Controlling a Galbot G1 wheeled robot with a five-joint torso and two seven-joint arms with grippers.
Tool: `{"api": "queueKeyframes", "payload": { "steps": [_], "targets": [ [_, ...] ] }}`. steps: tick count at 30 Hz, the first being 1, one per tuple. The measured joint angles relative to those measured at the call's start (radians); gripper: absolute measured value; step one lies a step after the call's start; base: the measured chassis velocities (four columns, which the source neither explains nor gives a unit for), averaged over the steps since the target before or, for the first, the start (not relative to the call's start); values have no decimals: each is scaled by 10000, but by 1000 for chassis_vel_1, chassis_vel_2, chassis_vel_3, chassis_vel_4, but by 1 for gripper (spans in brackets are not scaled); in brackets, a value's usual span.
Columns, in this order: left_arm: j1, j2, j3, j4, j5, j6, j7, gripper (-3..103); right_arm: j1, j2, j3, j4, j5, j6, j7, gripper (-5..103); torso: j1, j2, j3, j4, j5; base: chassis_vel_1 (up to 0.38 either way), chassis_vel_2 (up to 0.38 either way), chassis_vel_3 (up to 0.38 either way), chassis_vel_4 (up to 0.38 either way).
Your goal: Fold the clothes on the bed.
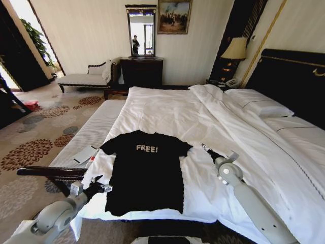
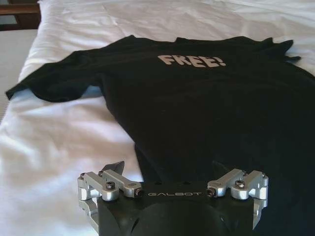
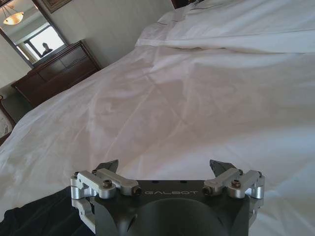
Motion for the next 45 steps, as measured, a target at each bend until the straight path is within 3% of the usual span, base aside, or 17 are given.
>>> {"api": "queueKeyframes", "payload": {
  "steps": [5, 13, 16, 18, 23, 27, 32, 33, 40, 45],
  "targets": [
    [944, 281, -152, -408, -129, -292, 278, 100, 7, -53, 19, -52, 0, -18, 9, 100, -2, 1, -1, 5, 6, 0, 0, 0, 0],
    [1222, 739, -100, 11, -358, -685, 555, 100, 12, -49, 26, -88, -2, -24, 25, 100, -1, 1, 0, 3, 1, 0, 0, 0, 0],
    [1208, 1071, -295, 207, -744, -1087, 980, 100, 13, -84, 23, -152, -8, -28, 29, 100, -1, 1, -1, 3, 4, 0, 0, 0, 0],
    [1051, 1443, -403, 387, -1464, -1292, 1400, 100, 77, -109, -18, -262, -6, -29, 30, 100, -1, 1, -1, -1, 1, 0, 0, 0, 0],
    [844, 2286, -215, 792, -1674, -1899, 2264, 100, 291, -127, -241, -480, 40, -40, 31, 100, 0, 0, 0, 2, 0, 0, 0, 0, 0],
    [576, 3005, -317, 980, -2237, -2349, 2542, 100, 469, -162, -452, -604, 129, -78, 58, 100, -1, 1, 0, 3, 1, 0, 0, 0, 0],
    [203, 3930, -389, 1127, -2943, -2121, 2207, 100, 634, -211, -700, -726, 167, -125, 114, 100, 0, 0, 0, -1, 3, 0, 0, 0, 0],
    [157, 4290, -261, 1243, -2862, -1972, 1804, 100, 666, -250, -810, -786, 121, -125, 141, 100, 0, 0, 0, 1, 5, 0, 0, 0, 0],
    [871, 5236, -158, 1014, -2883, -1315, 857, 100, 656, -564, -1082, -942, 7, -126, 259, 100, 0, 1, 0, 2, 1, 0, 0, 0, 0],
    [1638, 5671, -48, 1056, -2528, -1217, 744, 100, 719, -631, -1146, -1223, -60, -126, 337, 100, 0, 0, 0, 0, 3, 0, 0, 0, 0]
  ]
}}
